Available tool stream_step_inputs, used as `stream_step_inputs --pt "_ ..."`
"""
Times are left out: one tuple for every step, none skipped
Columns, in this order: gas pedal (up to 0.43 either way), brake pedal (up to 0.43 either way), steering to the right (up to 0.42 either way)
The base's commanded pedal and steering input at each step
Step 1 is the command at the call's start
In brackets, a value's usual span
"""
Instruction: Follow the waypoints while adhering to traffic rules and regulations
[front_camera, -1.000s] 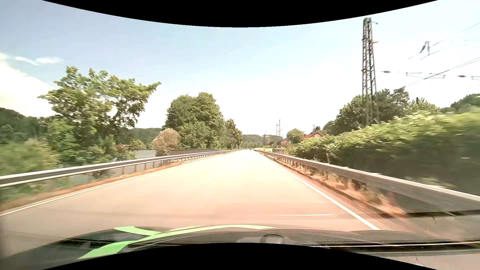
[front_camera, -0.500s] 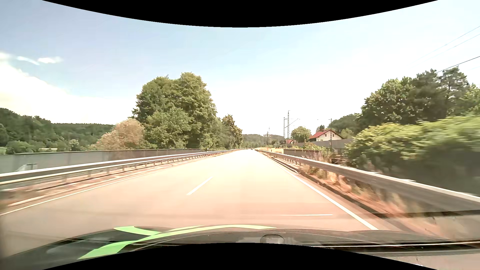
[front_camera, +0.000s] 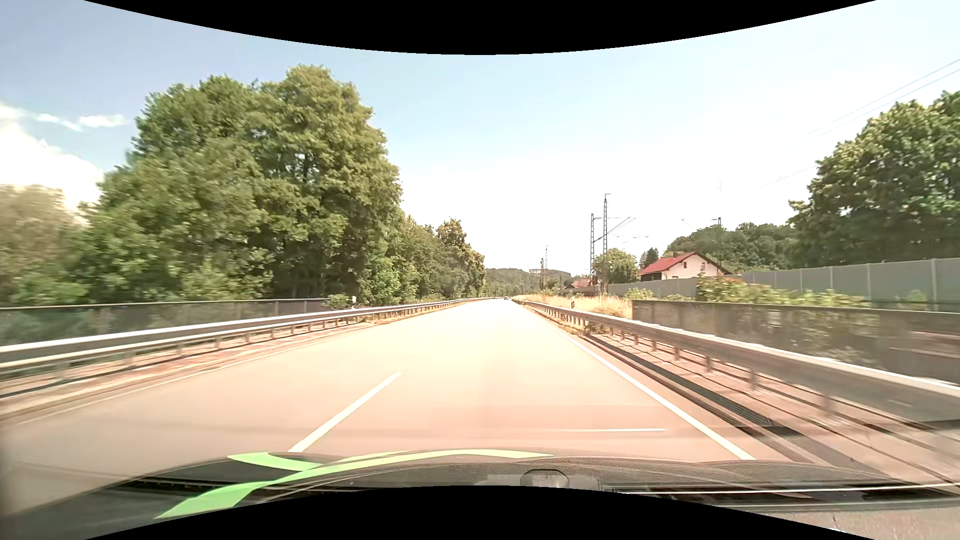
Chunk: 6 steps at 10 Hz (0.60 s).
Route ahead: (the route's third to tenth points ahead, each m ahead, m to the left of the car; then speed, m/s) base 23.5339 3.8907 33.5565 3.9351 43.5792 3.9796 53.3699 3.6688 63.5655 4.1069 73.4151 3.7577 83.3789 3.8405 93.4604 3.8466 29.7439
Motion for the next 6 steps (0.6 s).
stream_step_inputs --pt "0.350 0.000 -0.004" --pt "0.350 0.000 -0.004" --pt "0.350 0.000 -0.004" --pt "0.358 0.000 -0.004" --pt "0.358 0.000 -0.004" --pt "0.350 0.000 -0.004"
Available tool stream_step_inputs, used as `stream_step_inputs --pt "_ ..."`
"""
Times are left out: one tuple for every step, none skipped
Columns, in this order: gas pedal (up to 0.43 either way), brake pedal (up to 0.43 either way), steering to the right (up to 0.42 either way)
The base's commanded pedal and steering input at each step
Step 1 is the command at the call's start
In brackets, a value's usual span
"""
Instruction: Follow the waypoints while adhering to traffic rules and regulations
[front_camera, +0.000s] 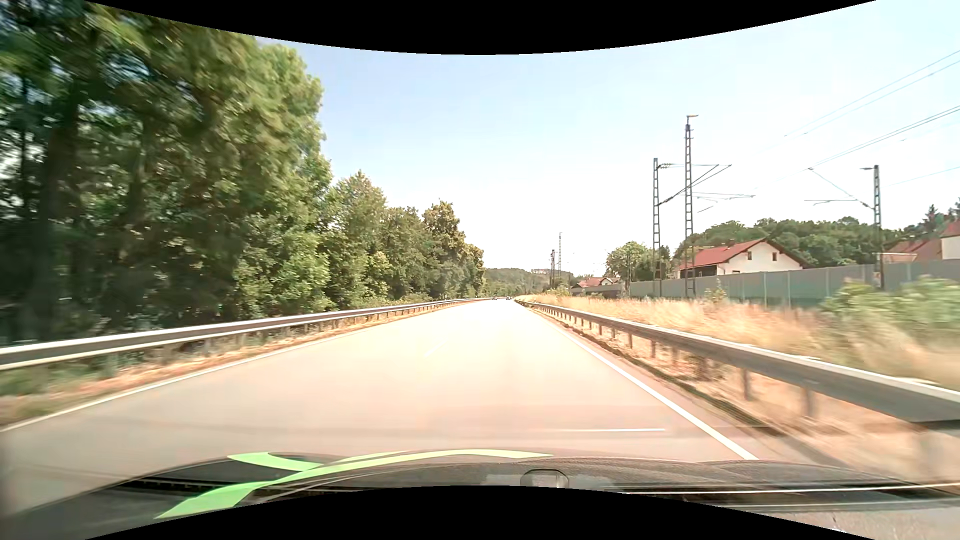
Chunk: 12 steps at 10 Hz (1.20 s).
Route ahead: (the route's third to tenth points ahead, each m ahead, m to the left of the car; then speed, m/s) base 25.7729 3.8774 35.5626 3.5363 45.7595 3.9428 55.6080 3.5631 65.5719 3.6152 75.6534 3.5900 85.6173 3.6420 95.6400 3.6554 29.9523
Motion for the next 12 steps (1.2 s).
stream_step_inputs --pt "0.319 0.000 -0.004" --pt "0.280 0.000 -0.004" --pt "0.268 0.000 -0.004" --pt "0.268 0.000 -0.004" --pt "0.260 0.000 -0.002" --pt "0.260 0.000 0.000" --pt "0.260 0.000 0.000" --pt "0.280 0.000 0.000" --pt "0.287 0.000 0.000" --pt "0.311 0.000 0.000" --pt "0.319 0.000 0.000" --pt "0.319 0.000 0.000"
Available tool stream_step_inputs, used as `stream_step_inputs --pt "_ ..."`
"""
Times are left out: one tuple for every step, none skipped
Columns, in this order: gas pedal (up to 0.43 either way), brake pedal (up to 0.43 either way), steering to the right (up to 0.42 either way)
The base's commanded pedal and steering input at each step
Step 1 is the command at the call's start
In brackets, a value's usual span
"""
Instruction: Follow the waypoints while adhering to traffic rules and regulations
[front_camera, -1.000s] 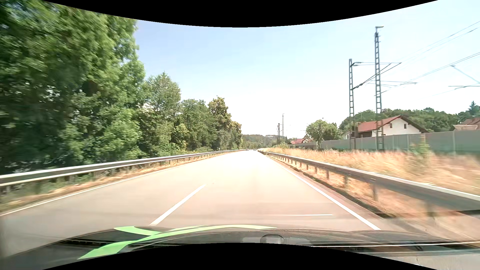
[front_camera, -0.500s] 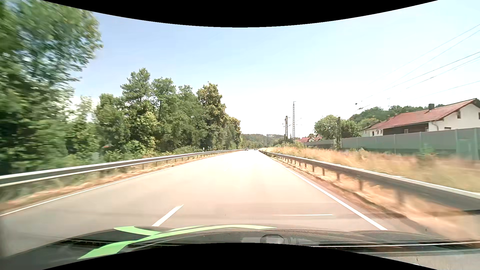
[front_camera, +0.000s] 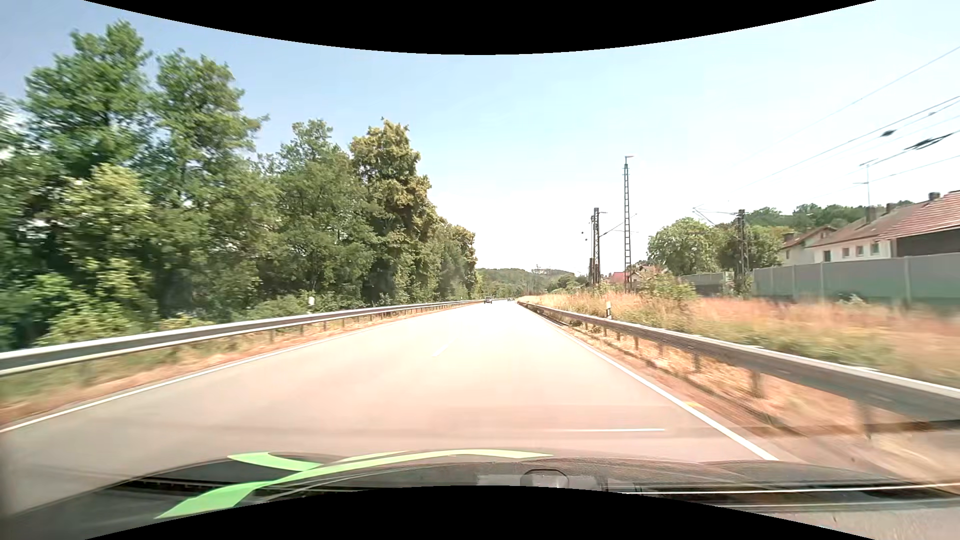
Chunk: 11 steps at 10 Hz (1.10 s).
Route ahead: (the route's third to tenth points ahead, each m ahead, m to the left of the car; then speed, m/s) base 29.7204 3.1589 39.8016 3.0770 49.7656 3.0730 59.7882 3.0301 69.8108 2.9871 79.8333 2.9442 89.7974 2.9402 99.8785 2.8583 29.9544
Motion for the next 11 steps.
stream_step_inputs --pt "0.319 0.000 0.000" --pt "0.311 0.000 -0.001" --pt "0.280 0.000 -0.002" --pt "0.280 0.000 -0.002" --pt "0.287 0.000 -0.002" --pt "0.287 0.000 -0.002" --pt "0.311 0.000 -0.003" --pt "0.319 0.000 -0.003" --pt "0.339 0.000 -0.002" --pt "0.339 0.000 -0.003" --pt "0.339 0.000 -0.002"
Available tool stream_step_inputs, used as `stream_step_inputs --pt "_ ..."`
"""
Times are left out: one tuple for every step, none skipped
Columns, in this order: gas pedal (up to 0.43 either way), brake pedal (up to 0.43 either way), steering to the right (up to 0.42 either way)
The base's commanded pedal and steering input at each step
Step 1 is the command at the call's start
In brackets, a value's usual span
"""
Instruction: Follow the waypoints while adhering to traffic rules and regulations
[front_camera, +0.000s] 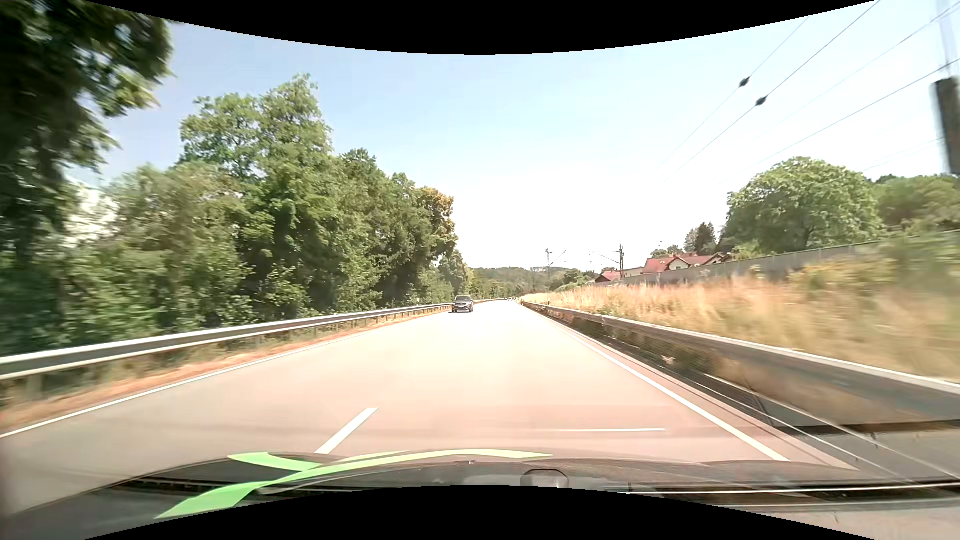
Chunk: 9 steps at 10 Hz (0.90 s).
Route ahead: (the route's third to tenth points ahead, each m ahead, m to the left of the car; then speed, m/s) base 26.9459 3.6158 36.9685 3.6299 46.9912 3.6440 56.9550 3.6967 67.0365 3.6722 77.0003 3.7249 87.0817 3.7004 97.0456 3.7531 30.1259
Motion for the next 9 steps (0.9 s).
stream_step_inputs --pt "0.339 0.000 -0.003" --pt "0.311 0.000 -0.003" --pt "0.268 0.000 -0.003" --pt "0.260 0.000 -0.003" --pt "0.260 0.000 -0.003" --pt "0.280 0.000 -0.003" --pt "0.299 0.000 -0.003" --pt "0.311 0.000 -0.003" --pt "0.319 0.000 -0.002"
